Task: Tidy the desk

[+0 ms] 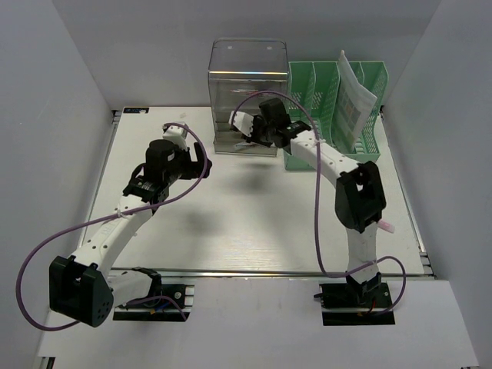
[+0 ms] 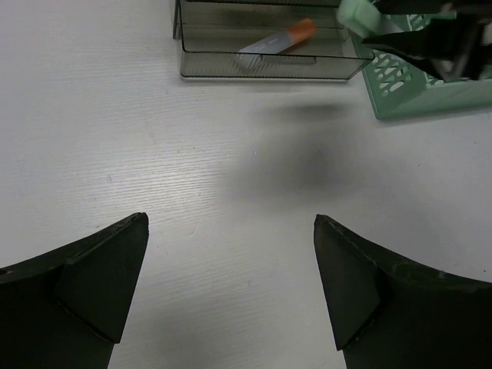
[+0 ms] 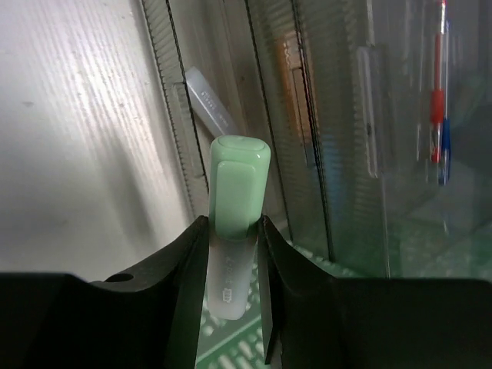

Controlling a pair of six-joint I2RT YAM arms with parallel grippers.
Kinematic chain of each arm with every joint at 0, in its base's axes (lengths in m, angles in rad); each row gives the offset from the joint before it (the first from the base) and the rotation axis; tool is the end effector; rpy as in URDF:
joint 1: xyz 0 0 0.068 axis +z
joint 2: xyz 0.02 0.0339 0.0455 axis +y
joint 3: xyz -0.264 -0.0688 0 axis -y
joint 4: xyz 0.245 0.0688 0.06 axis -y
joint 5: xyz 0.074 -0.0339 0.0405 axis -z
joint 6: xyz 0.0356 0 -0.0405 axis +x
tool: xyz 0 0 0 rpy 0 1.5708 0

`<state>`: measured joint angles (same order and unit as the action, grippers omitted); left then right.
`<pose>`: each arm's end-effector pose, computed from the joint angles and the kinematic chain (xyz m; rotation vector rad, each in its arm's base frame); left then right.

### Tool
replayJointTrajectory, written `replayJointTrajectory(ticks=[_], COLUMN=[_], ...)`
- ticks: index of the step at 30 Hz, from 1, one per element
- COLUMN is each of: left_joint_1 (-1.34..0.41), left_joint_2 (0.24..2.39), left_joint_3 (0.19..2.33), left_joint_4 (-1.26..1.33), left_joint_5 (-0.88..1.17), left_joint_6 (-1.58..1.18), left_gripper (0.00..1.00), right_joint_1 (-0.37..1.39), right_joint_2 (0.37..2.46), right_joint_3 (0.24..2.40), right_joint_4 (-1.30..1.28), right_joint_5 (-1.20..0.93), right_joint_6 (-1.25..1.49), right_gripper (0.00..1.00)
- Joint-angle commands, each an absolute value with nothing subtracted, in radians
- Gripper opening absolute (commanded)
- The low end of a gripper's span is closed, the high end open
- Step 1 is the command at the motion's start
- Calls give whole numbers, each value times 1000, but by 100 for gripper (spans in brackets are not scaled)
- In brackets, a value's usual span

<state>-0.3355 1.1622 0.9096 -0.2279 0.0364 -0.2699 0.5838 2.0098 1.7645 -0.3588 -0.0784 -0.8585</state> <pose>0.2493 -0.0883 0.3020 0.0910 2.0745 -0.4114 0.3944 0.2639 0.2890 -1.4685 1.6026 -0.0717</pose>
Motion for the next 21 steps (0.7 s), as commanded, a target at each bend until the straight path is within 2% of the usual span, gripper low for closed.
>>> replayJointTrajectory(ticks=[1,10,14,16,21], left_joint_1=[-331,-331,-331,-331,-331], left_joint_2=[1144,1157,1160,1161,1160], left_joint_3=[905,908,910,908,908], left_joint_4=[-218,-221,-222,-222,-222], left_joint_5=[23,15,14,15,17], left_joint_6=[-256,-250,-249,-249,-249], left_gripper=[98,98,98,98,98], right_joint_1=[583,578,580,575,578], right_joint_2=[2077,2171,2209,2236,2273], right_joint_3=[1802,1753,1775,1804,1824], right_joint_4=[-229,18,38,26,26], right_joint_5=[-92,-84,-64,-49,-15], right_joint_6=[-1035,-1189,-1200,-1184,-1151], right_gripper=[1,0,1,5,30])
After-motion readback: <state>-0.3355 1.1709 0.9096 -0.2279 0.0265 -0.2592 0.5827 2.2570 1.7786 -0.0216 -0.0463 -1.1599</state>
